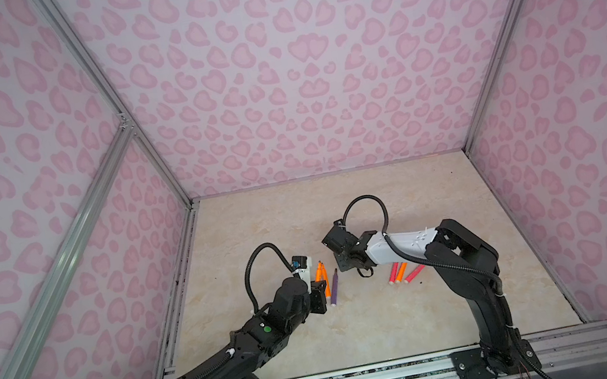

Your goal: Insert the pens into the pen caps

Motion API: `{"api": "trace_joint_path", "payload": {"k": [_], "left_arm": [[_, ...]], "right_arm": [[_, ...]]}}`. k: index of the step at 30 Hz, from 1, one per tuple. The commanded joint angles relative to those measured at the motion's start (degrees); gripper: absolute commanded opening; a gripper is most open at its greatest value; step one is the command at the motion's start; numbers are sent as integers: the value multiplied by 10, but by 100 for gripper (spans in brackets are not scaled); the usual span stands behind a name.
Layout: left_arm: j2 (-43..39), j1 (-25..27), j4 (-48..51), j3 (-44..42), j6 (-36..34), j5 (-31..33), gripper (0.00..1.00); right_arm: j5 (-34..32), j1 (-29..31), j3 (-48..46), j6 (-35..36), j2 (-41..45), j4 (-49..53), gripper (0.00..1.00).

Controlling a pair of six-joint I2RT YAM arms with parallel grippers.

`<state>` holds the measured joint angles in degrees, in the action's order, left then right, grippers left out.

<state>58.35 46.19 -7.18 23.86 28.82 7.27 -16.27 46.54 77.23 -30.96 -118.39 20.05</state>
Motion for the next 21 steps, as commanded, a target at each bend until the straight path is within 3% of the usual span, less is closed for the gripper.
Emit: {"api": "trace_joint_path", "payload": {"k": [1,14,21], "left_arm": [[-8,0,-4,-2,2,-7,3],[-55,0,11,7,2,-15,3],[-88,0,9,7,22,-52,3]], "right_arm": [[10,-1,-5,-6,-11,28,22],[35,-17,-43,-29,43,-19,15],[54,-28,-88,-58,134,-58,12]]}}
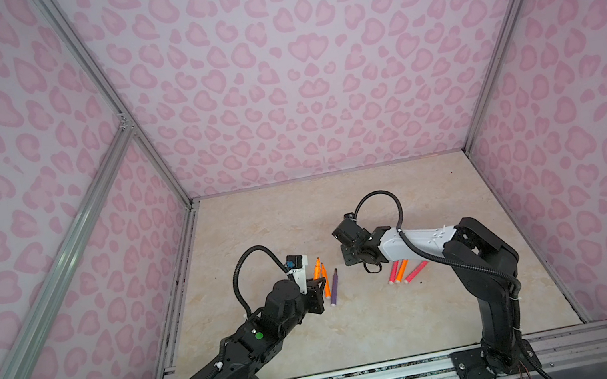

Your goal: Insert the pens into the pen caps

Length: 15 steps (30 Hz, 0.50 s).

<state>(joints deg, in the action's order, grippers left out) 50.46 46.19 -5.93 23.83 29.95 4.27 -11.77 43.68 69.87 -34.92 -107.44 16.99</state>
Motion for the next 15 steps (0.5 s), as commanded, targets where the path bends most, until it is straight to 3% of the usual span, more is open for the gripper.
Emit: {"api": "trace_joint_path", "payload": {"k": [1,15], "left_arm": [[-14,0,-4,7,13,-30,3],[-14,5,-36,21,9,-94,3]], "right_arm": [[10,2,-25,-24,44,-34,12],[18,-25,-142,-91,278,-97,0]]}}
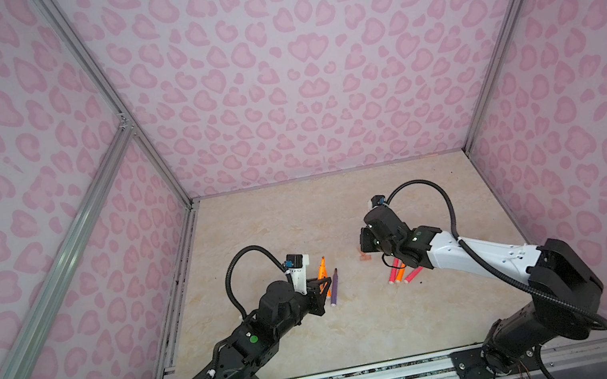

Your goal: Insert the pens into the pen caps

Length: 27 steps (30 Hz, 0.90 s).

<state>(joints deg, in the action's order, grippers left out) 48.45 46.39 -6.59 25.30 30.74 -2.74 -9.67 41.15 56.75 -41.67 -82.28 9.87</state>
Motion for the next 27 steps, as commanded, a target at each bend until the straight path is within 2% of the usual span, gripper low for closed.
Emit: {"api": "trace_joint_path", "payload": {"k": [1,5,8,11,15,17,23,27], "left_arm": [[10,5,-36,7,5,-25,3],[31,32,-72,9,16,-21,3],[54,68,-92,15,18,7,3],[84,97,-113,27,19,33,3],[117,108,-136,39,32,50,3],[124,110,-155,38,36,58,3],[139,112,-175,48,30,60,3],[134,113,-172,51,30,62,3]], "right_arm": [[-3,1,-18,-29,47,-35,0],[8,1,-71,-52,130,-100,0],[15,1,-119,-74,180,-173,0],[30,1,-155,-99,211,-223,0],[44,14,-195,-134,233,-290,0],[32,33,-220,-143,241,-339,0],[-39,103,-247,-143,250,-407,0],[-64,117,-252,-146,252,-423,0]]}}
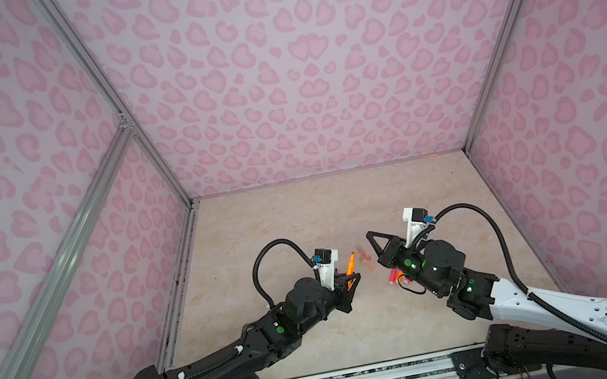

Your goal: Insert the pens into the pen caps

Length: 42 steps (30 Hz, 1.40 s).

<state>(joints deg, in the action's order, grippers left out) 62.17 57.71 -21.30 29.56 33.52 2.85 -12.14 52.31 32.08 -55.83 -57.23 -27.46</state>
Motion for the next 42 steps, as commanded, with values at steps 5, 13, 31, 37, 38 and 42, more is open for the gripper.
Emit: {"api": "trace_joint_path", "payload": {"k": [5,13,31,37,38,42], "left_arm": [[-13,-1,5,6,1,59,3],[-4,-79,46,-8,16,69,3],[-85,-240,126,-80,30,102,3],[-129,-301,130,-123,37,73,3],[-136,-307,132,-130,38,71,3],[-166,-326,139,-148,35,56,3]], "right_arm": [[-114,5,40,12,3,74,0],[-128,-61,67,53,-15,256,25],[-66,22,174,143,-207,318,37],[-38,43,298,159,-368,378,31],[-34,46,317,163,-391,384,31],[-34,64,378,177,-462,415,30]]}}
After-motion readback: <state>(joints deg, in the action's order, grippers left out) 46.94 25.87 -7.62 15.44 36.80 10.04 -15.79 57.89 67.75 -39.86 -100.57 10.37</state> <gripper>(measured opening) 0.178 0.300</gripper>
